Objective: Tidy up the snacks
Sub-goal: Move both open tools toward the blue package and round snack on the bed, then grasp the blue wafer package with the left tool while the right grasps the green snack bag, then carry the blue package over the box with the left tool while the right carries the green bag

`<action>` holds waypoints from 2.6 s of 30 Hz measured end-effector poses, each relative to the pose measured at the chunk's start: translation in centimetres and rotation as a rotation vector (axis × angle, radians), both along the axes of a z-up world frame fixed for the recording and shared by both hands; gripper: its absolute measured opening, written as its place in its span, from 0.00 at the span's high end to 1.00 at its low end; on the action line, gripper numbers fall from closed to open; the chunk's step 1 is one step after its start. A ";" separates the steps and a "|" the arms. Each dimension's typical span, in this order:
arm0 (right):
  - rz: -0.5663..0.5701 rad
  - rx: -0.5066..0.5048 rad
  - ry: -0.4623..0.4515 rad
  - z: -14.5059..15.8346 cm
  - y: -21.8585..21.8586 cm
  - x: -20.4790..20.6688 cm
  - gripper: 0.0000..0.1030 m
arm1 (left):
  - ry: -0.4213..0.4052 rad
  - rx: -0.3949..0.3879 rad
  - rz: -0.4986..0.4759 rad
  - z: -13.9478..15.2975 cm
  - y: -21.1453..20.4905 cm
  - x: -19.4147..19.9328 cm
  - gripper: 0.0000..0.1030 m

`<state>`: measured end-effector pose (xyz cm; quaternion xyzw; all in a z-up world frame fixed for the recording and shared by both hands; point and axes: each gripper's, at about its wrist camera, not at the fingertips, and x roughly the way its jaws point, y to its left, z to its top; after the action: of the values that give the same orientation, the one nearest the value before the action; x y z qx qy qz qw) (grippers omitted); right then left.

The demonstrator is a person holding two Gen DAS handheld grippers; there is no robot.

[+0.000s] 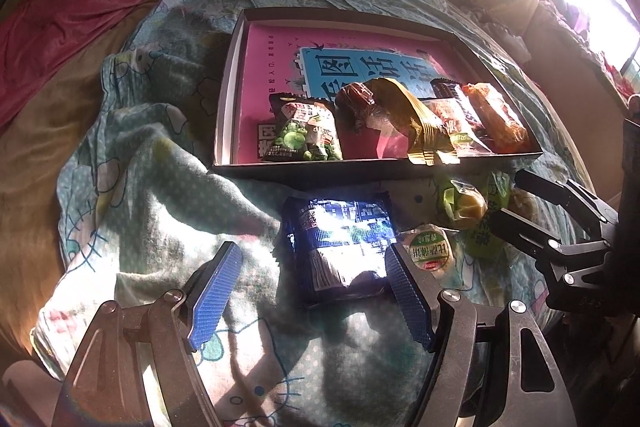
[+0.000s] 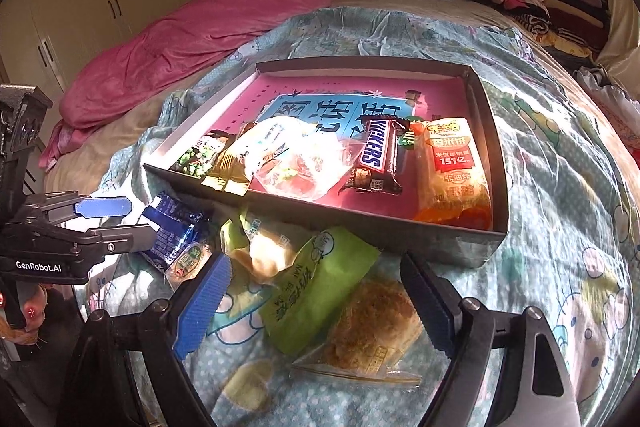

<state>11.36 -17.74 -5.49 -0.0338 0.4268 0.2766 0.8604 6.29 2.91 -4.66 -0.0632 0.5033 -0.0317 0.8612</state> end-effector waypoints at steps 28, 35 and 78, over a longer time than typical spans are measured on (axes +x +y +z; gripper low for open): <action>0.154 0.005 0.032 -1.6 4.4 0.4 0.52 | 0.032 -0.005 -0.027 -1.5 -1.6 1.0 0.26; 0.178 0.015 0.023 -1.2 4.7 0.1 0.66 | 0.044 -0.013 -0.009 -1.8 -1.8 1.5 0.26; 0.009 0.288 -0.082 4.4 -2.6 0.2 0.66 | -0.130 -0.051 0.048 6.2 0.7 0.2 0.47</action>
<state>11.52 -20.39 -1.12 0.0768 0.3472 0.3372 0.8717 6.45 3.58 1.56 -0.0949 0.4437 -0.0277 0.8907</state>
